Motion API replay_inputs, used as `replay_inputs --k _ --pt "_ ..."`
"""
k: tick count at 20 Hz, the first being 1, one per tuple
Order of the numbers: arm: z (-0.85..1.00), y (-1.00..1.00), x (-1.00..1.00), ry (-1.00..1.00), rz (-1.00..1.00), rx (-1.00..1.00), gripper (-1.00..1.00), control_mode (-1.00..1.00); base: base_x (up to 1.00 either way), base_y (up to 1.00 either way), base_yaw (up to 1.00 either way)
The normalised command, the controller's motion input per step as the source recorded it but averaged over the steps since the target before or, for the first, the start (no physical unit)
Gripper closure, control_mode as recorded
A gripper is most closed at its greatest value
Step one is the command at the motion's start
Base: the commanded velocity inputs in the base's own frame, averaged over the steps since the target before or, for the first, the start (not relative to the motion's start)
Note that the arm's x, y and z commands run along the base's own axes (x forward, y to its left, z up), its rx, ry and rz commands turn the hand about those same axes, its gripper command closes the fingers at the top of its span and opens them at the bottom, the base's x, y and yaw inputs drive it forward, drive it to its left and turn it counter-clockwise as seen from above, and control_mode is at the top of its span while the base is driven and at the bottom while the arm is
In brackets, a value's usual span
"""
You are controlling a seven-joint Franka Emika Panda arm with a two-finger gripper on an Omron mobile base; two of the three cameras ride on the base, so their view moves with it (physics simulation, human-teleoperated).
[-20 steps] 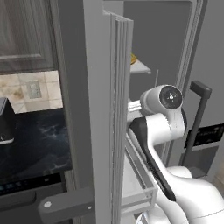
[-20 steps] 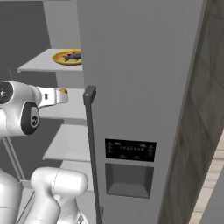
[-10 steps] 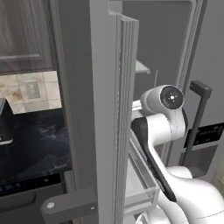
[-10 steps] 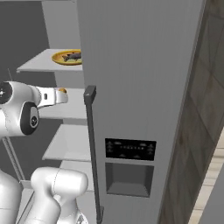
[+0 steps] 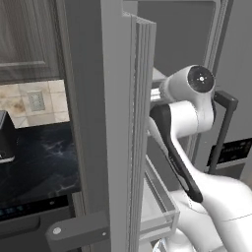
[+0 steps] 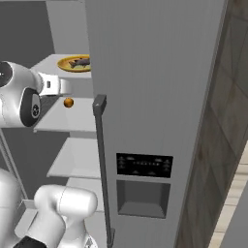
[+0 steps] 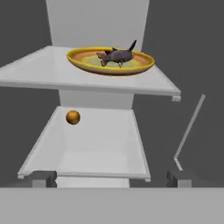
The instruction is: Retrieve the fish from the fridge and place it on the saucepan with marinade on the stove.
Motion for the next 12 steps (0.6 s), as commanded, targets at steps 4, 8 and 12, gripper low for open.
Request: replay_inputs --k 4,8,12 --pt "0.89 0.18 0.04 0.19 0.0 0.14 -1.0 -1.0 0.0 0.0 0.0" --pt "0.54 0.05 0.03 0.29 0.0 0.3 -1.0 -1.0 0.0 0.0 0.0" --pt "0.04 0.0 0.0 0.04 0.0 0.08 -1.0 -1.0 0.0 0.0 0.0"
